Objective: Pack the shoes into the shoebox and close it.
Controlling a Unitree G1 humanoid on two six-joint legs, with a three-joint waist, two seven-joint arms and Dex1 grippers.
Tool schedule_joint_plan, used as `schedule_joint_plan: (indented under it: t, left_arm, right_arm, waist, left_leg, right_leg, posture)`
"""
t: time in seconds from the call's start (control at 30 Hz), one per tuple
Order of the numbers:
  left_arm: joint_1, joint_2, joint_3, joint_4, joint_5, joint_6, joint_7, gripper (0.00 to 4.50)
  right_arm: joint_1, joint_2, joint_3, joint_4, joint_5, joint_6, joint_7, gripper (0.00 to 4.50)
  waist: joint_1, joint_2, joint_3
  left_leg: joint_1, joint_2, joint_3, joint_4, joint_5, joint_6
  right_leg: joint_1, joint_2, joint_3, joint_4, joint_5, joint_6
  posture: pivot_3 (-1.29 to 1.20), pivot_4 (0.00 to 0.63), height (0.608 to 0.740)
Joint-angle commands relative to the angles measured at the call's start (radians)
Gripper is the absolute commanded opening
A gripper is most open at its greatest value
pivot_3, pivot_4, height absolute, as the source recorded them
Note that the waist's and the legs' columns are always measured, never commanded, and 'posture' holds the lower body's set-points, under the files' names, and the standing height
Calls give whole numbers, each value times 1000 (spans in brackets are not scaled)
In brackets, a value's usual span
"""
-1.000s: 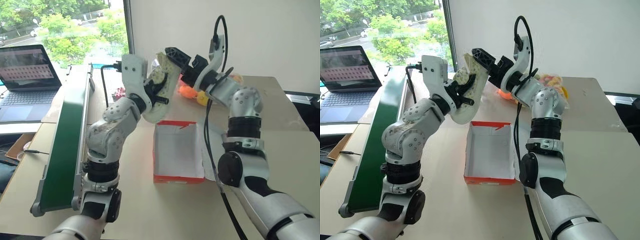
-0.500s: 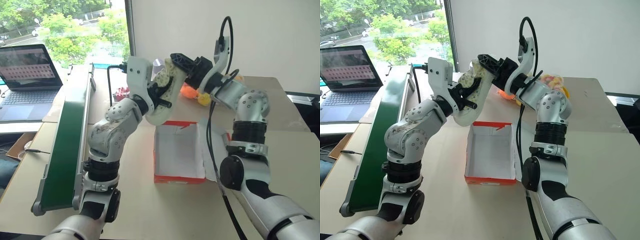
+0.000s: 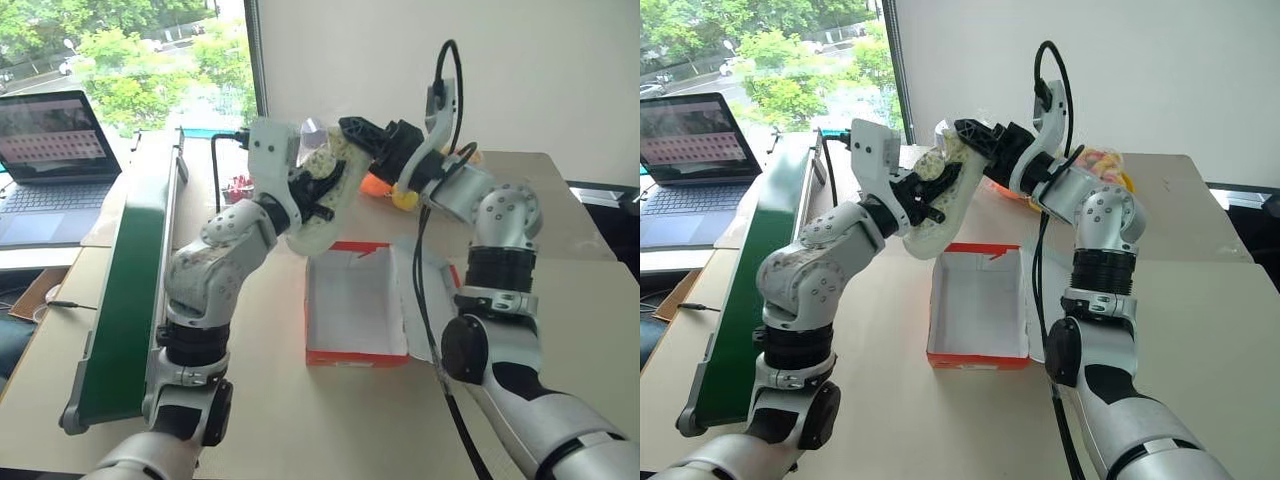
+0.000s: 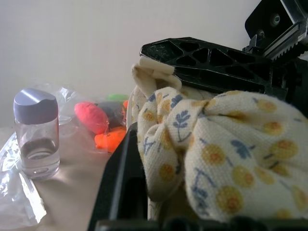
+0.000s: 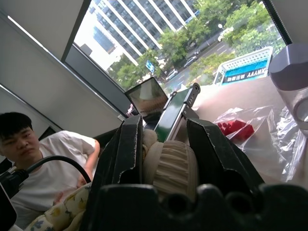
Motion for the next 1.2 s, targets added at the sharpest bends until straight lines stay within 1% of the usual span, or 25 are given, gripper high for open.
schedule_joint_plan:
  t: [0.03,0.1,0.17,0.23,0.3,0.43,0.57,0.8,1.03,1.2]
  left_arm:
    - [30,72,80,-102,-49,68,-9,2943]
    - [78,117,117,-168,-110,122,-33,2943]
    - [122,174,115,-220,-141,156,-67,2943]
    - [160,240,102,-252,-153,169,-107,2943]
    - [183,289,107,-257,-162,171,-136,2943]
    - [185,344,88,-229,-131,136,-162,2943]
    - [182,354,51,-200,-88,92,-169,2943]
    - [191,338,7,-216,-60,65,-160,2943]
    - [199,327,7,-230,-49,65,-147,2943]
    - [203,321,8,-235,-41,65,-143,2943]
  right_arm:
    - [-63,-82,-10,-16,17,13,38,1065]
    - [-84,-141,7,-2,-4,26,51,1065]
    - [-98,-186,33,13,-22,44,61,1065]
    - [-96,-232,92,19,-57,59,86,1065]
    - [-85,-268,152,22,-92,71,114,1065]
    - [-42,-302,255,24,-155,79,172,1065]
    - [13,-296,339,18,-208,72,210,1065]
    - [108,-304,469,27,-305,26,285,1065]
    - [170,-292,538,25,-379,11,325,1065]
    - [192,-280,576,41,-436,-8,327,1065]
  waist:
    - [2,0,0]
    - [4,0,0]
    - [7,0,0]
    - [9,0,0]
    - [8,0,0]
    - [5,0,0]
    - [6,0,0]
    - [8,0,0]
    - [7,0,0]
    - [7,0,0]
  left_leg:
    - [0,0,0,0,0,0]
    - [0,0,0,0,0,0]
    - [0,-1,0,0,0,0]
    - [0,-1,0,0,0,0]
    - [0,-1,0,0,0,0]
    - [1,-1,0,0,0,0]
    - [2,-1,1,0,0,0]
    - [1,-1,1,0,0,0]
    - [2,-1,1,0,0,0]
    - [2,-1,1,0,0,0]
  right_leg:
    - [0,0,0,0,0,0]
    - [0,0,0,0,0,0]
    - [0,-1,0,-1,0,0]
    - [0,-1,0,-1,0,0]
    - [0,-1,0,-1,-1,2]
    - [0,-1,1,-1,-3,5]
    - [1,0,2,0,-3,5]
    - [1,-1,2,0,-3,4]
    - [1,0,2,0,-3,5]
    - [1,-1,2,0,-3,5]
  posture:
    - [0,150,740]
    - [0,150,740]
    - [0,150,740]
    - [0,150,740]
    - [0,150,740]
    - [0,150,740]
    - [0,150,740]
    - [0,150,740]
    - [0,150,740]
    - [0,150,740]
